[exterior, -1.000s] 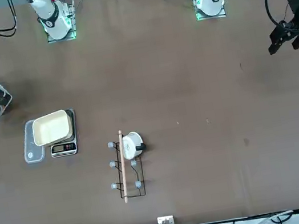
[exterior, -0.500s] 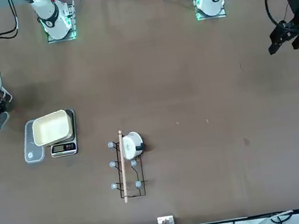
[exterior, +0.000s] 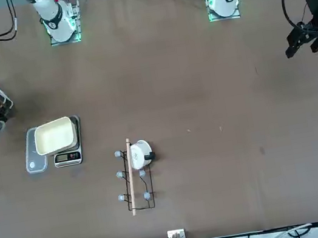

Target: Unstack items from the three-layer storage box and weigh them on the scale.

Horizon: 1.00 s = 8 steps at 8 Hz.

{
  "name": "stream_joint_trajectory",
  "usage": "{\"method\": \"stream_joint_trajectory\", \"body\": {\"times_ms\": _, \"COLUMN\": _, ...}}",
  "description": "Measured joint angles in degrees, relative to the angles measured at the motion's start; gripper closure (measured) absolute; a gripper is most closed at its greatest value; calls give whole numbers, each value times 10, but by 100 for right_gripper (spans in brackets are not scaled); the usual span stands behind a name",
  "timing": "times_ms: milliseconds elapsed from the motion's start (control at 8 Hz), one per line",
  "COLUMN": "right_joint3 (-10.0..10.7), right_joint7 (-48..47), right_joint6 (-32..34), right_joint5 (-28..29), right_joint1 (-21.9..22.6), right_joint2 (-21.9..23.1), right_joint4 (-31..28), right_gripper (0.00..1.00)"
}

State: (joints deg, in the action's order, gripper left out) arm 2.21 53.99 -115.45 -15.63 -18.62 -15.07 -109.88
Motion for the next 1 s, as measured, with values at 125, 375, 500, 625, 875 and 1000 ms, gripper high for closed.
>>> {"method": "stream_joint_trajectory", "body": {"times_ms": 125, "right_joint3": 0, "right_joint7": -2, "right_joint6": 74, "right_joint5": 43, "right_joint1": 3, "right_joint2": 4, "right_joint4": 55, "right_gripper": 0}}
{"method": "stream_joint_trajectory", "body": {"times_ms": 375, "right_joint3": 11, "right_joint7": -43, "right_joint6": 135, "right_joint5": 73, "right_joint1": -21, "right_joint2": 16, "right_joint4": 84, "right_gripper": 6}}
{"method": "stream_joint_trajectory", "body": {"times_ms": 500, "right_joint3": 14, "right_joint7": -54, "right_joint6": 133, "right_joint5": 73, "right_joint1": -44, "right_joint2": 13, "right_joint4": 73, "right_gripper": 11}}
{"method": "stream_joint_trajectory", "body": {"times_ms": 625, "right_joint3": 16, "right_joint7": -55, "right_joint6": 116, "right_joint5": 73, "right_joint1": -62, "right_joint2": 10, "right_joint4": 52, "right_gripper": 12}}
{"method": "stream_joint_trajectory", "body": {"times_ms": 875, "right_joint3": 17, "right_joint7": -61, "right_joint6": 39, "right_joint5": 73, "right_joint1": -74, "right_joint2": 10, "right_joint4": -8, "right_gripper": 18}}
{"method": "stream_joint_trajectory", "body": {"times_ms": 1000, "right_joint3": 17, "right_joint7": -63, "right_joint6": 3, "right_joint5": 71, "right_joint1": -76, "right_joint2": 10, "right_joint4": -32, "right_gripper": 17}}
